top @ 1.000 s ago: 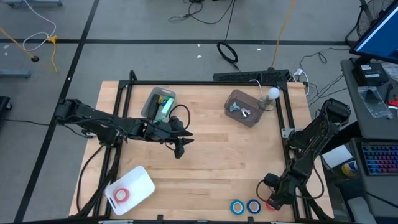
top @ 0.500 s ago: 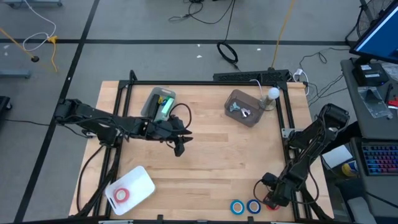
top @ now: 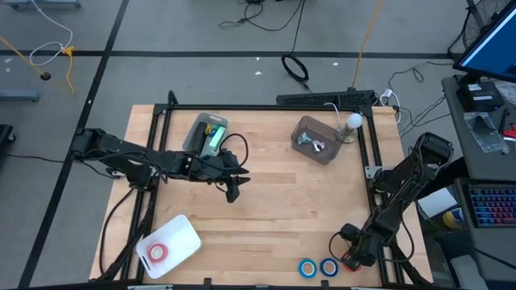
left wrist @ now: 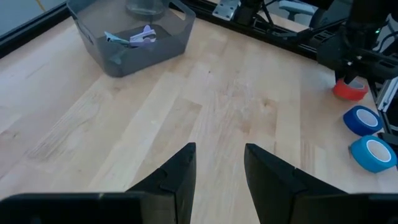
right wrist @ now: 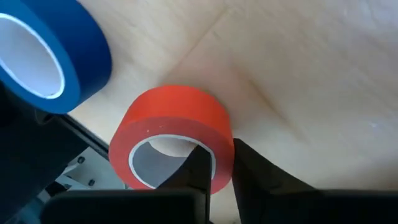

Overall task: Pick and place Stapler, Stapler remover, tape
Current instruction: Put the orange tape into the white bin

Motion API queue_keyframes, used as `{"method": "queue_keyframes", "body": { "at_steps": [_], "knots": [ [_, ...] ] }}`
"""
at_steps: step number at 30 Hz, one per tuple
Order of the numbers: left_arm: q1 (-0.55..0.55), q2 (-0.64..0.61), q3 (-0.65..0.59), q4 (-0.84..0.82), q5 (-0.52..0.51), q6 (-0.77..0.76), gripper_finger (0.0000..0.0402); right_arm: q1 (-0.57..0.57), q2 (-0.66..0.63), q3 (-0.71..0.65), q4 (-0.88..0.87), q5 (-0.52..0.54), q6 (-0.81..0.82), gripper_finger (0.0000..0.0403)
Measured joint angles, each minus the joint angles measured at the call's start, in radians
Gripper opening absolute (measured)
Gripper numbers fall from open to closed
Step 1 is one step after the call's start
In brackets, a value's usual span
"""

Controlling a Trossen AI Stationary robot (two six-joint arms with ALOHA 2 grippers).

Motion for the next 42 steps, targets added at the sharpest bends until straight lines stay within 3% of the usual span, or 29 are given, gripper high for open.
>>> {"method": "queue_keyframes", "body": {
  "at_steps": [7,10,18,25,35,42],
  "knots": [
    [0.000,0.000,0.000,0.007,0.000,-0.002,0.0136,0.000,-0.078,0.000,-0.049,0.011,0.005,0.0030],
    [0.000,0.000,0.000,0.019,0.001,-0.003,0.0136,0.000,-0.144,0.000,-0.086,0.070,0.026,0.0030],
    [-0.001,0.000,0.000,0.064,0.003,-0.075,0.0136,-0.074,-0.339,-0.001,-0.159,0.492,-0.011,0.0030],
    [-0.001,0.000,0.000,0.147,0.108,-0.117,0.0136,-0.269,-0.430,-0.001,-0.091,0.759,-0.330,0.0030],
    [-0.001,0.000,0.000,0.346,0.225,-0.166,0.0136,-0.583,-0.437,-0.001,0.346,0.775,-0.979,0.0030],
    [-0.001,0.009,0.001,0.480,0.235,-0.219,0.0136,-0.730,-0.394,0.000,0.533,0.625,-1.138,0.0030]
  ]
}}
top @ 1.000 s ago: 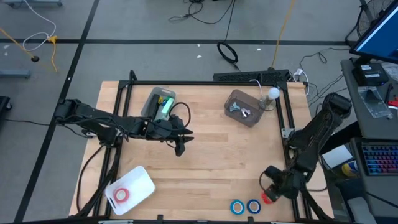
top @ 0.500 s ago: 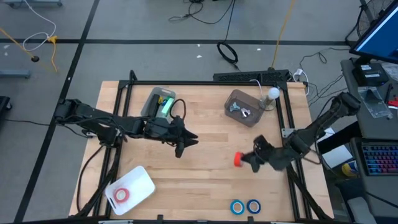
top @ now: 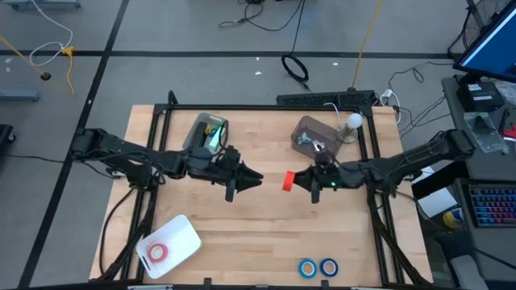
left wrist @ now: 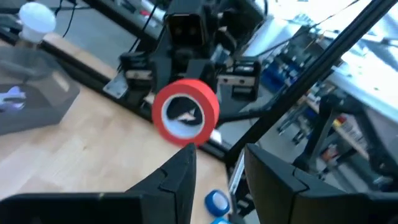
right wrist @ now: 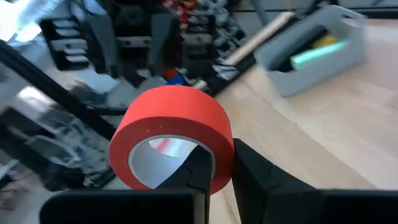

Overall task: Pick and place Stapler, Stapler remover, tape
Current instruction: Put the orange tape into the white bin

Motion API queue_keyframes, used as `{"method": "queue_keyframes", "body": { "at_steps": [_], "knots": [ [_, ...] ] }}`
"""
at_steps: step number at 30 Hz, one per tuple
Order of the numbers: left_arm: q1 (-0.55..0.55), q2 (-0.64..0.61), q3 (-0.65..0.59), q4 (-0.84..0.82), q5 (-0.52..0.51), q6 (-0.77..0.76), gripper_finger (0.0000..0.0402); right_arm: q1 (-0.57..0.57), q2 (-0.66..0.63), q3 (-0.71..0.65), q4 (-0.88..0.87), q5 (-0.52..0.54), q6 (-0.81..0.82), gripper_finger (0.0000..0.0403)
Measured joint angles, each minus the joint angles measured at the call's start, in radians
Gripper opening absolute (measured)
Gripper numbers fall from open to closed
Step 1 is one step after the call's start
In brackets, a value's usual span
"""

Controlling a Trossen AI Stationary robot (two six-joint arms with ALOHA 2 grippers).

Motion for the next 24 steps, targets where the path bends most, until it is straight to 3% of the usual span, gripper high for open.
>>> {"method": "queue_keyframes", "body": {
  "at_steps": [8,24],
  "knots": [
    [0.000,0.061,0.001,0.080,0.000,-0.091,0.0136,-0.099,0.120,0.001,0.252,-0.180,-0.022,0.0030],
    [0.016,0.102,0.001,0.139,-0.018,-0.112,0.0136,-0.156,0.218,0.002,0.371,-0.286,0.059,0.0030]
  ]
}}
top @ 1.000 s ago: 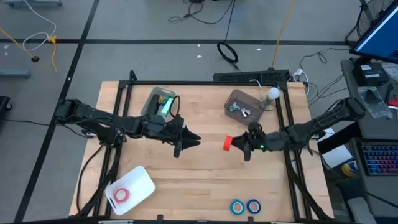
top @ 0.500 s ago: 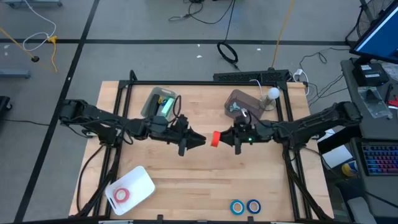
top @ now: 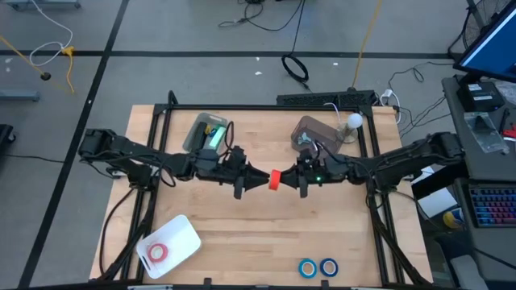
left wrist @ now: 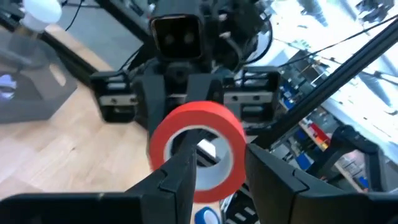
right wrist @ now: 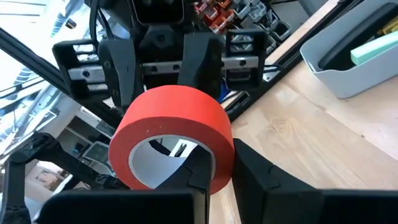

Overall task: Pick and place Stapler, Stapler remover, tape
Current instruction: Put the orange tape into the white bin

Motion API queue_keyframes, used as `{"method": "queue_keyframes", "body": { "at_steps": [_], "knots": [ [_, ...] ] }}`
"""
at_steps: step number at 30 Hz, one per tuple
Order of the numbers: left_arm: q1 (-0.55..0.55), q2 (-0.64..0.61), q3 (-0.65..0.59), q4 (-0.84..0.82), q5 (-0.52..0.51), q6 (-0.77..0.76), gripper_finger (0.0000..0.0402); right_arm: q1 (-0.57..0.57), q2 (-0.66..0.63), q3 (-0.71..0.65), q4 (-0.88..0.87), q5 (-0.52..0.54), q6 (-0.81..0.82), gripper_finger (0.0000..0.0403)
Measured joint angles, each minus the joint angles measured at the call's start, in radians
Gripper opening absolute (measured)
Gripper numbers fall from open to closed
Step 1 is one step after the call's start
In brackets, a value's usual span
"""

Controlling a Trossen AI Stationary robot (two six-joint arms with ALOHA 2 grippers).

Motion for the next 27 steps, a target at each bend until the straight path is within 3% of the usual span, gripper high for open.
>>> {"method": "queue_keyframes", "body": {
  "at_steps": [27],
  "knots": [
    [0.023,0.003,0.000,0.006,0.041,0.019,0.0136,-0.060,0.076,0.038,0.038,-0.023,0.030,0.0030]
  ]
}}
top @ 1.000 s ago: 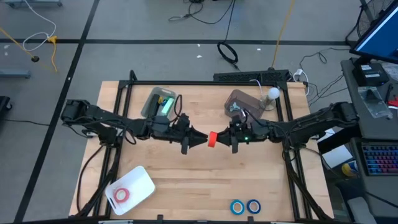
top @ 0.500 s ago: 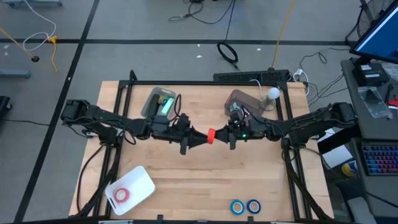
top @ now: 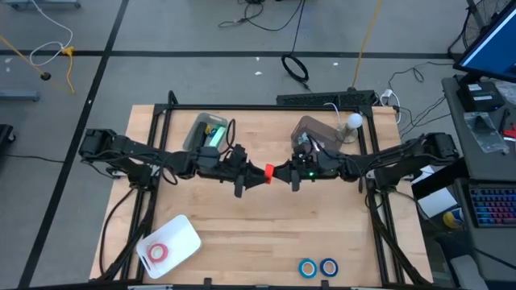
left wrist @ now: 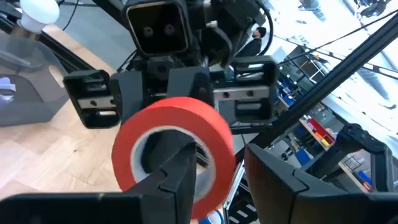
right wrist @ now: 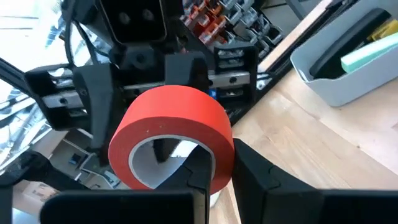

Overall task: Pick and place Stapler, Stapler remover, tape
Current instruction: Put the orange tape into the white bin

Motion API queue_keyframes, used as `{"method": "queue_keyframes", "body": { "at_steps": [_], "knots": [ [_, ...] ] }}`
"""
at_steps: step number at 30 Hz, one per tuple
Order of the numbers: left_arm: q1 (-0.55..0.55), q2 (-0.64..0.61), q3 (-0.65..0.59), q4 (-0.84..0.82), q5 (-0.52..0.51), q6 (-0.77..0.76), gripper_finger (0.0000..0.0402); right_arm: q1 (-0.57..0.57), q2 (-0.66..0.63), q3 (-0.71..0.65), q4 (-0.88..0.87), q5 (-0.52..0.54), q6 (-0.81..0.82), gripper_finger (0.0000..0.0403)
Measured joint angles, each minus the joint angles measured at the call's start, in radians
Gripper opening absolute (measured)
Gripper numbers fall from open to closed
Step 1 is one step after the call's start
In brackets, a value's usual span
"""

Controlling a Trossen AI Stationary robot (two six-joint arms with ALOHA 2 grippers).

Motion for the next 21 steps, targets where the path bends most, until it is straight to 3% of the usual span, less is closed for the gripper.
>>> {"method": "queue_keyframes", "body": {
  "at_steps": [5,13,16,21],
  "knots": [
    [0.001,0.000,0.000,-0.036,0.021,-0.007,0.0130,-0.007,0.014,0.016,-0.008,-0.025,-0.004,0.0030],
    [0.004,0.000,0.000,-0.051,0.067,0.033,0.0035,-0.016,0.013,0.016,-0.014,-0.037,0.003,0.0030],
    [0.006,0.000,0.000,-0.053,0.075,0.038,0.0034,-0.017,0.013,0.016,-0.014,-0.052,-0.010,0.0040],
    [0.019,-0.024,0.001,-0.171,0.158,0.053,0.0034,-0.022,0.001,0.016,-0.077,-0.268,0.014,0.0114]
  ]
}}
